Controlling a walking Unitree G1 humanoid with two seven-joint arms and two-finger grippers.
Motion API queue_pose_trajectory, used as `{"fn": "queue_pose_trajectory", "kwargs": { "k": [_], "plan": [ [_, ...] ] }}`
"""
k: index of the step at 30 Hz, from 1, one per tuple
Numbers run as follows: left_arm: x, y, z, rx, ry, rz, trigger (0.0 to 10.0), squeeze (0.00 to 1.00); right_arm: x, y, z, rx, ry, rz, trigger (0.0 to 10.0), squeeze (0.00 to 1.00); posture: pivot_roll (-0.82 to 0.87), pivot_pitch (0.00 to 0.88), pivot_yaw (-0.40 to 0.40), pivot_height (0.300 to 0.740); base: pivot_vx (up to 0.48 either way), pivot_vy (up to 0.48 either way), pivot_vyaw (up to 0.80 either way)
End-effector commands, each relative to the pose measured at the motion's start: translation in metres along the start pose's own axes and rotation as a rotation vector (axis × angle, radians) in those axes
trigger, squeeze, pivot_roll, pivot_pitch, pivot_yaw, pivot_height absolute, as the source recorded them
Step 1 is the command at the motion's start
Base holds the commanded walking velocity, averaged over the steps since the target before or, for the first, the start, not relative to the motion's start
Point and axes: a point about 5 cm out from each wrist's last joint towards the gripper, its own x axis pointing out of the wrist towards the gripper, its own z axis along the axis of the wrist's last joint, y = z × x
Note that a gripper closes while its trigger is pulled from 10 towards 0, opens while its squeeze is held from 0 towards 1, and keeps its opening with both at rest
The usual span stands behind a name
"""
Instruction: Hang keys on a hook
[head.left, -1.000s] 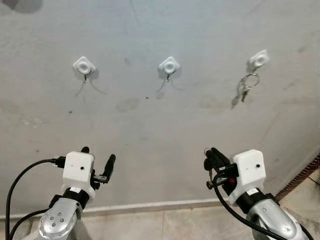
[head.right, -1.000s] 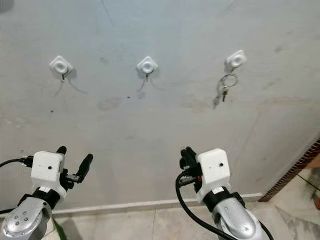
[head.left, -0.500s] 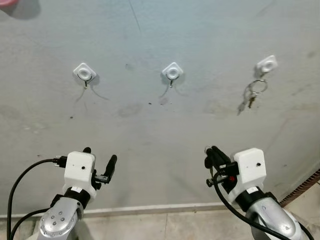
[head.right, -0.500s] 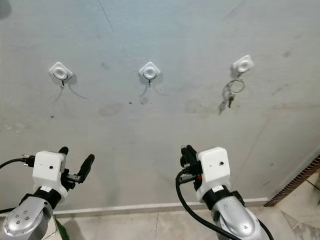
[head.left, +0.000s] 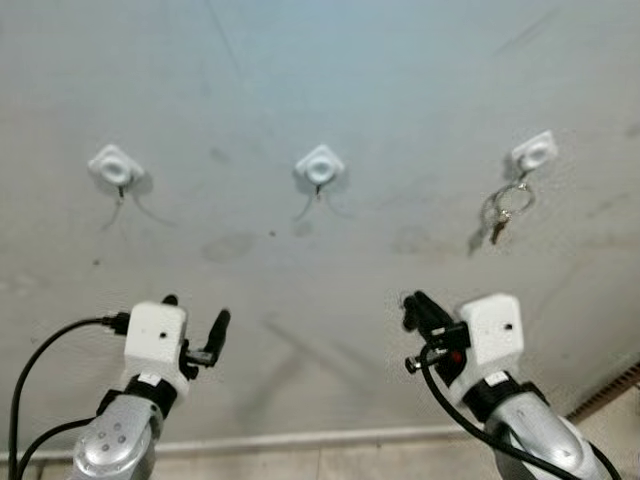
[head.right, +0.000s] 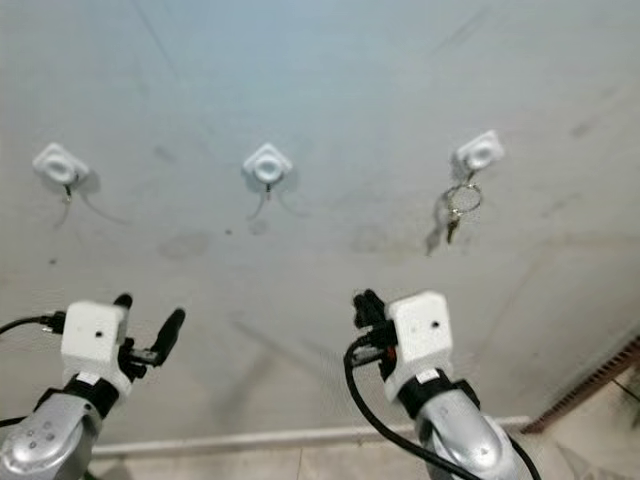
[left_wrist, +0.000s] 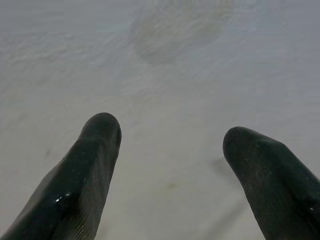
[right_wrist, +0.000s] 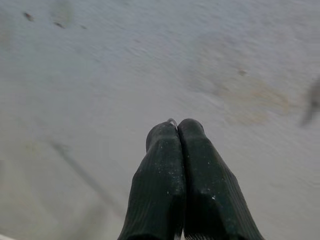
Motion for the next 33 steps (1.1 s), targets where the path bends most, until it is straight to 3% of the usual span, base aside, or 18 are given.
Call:
{"fn": "queue_pose_trajectory", "kwargs": {
  "k": [1, 6, 11, 15, 21, 33],
  "plan": [
    [-0.002, 0.004, -0.003, 0.011, 0.019, 0.028, 10.0, 0.00, 0.001, 0.001, 0.006, -0.007, -0.029, 0.025, 10.0, 0.00, 0.06, 0.020, 0.038, 0.740, 0.000, 0.000, 0.00],
    [-0.003, 0.005, -0.004, 0.014, 0.022, 0.034, 10.0, 0.00, 0.006, 0.003, 0.011, 0.003, -0.046, 0.081, 10.0, 0.00, 0.06, 0.020, 0.041, 0.740, 0.000, 0.000, 0.00],
    [-0.002, 0.004, -0.003, 0.029, 0.017, 0.023, 10.0, 0.00, 0.010, 0.015, 0.016, 0.041, -0.031, 0.323, 10.0, 0.00, 0.06, 0.013, 0.043, 0.740, 0.000, 0.000, 0.00],
    [-0.002, 0.003, -0.004, 0.030, 0.019, 0.020, 10.0, 0.00, 0.015, 0.012, 0.024, 0.106, -0.043, 0.401, 10.0, 0.00, 0.06, 0.009, 0.042, 0.740, 0.000, 0.000, 0.00],
    [-0.001, 0.002, -0.005, 0.030, 0.016, 0.017, 10.0, 0.00, 0.023, 0.021, 0.040, 0.111, -0.073, 0.559, 10.0, 0.00, 0.07, 0.002, 0.039, 0.740, 0.000, 0.000, 0.00],
    [-0.001, 0.000, -0.005, 0.027, 0.013, 0.015, 10.0, 0.00, 0.029, 0.037, 0.066, 0.250, -0.140, 0.709, 10.0, 0.00, 0.08, 0.000, 0.032, 0.740, 0.000, 0.000, 0.00]
  ]
}}
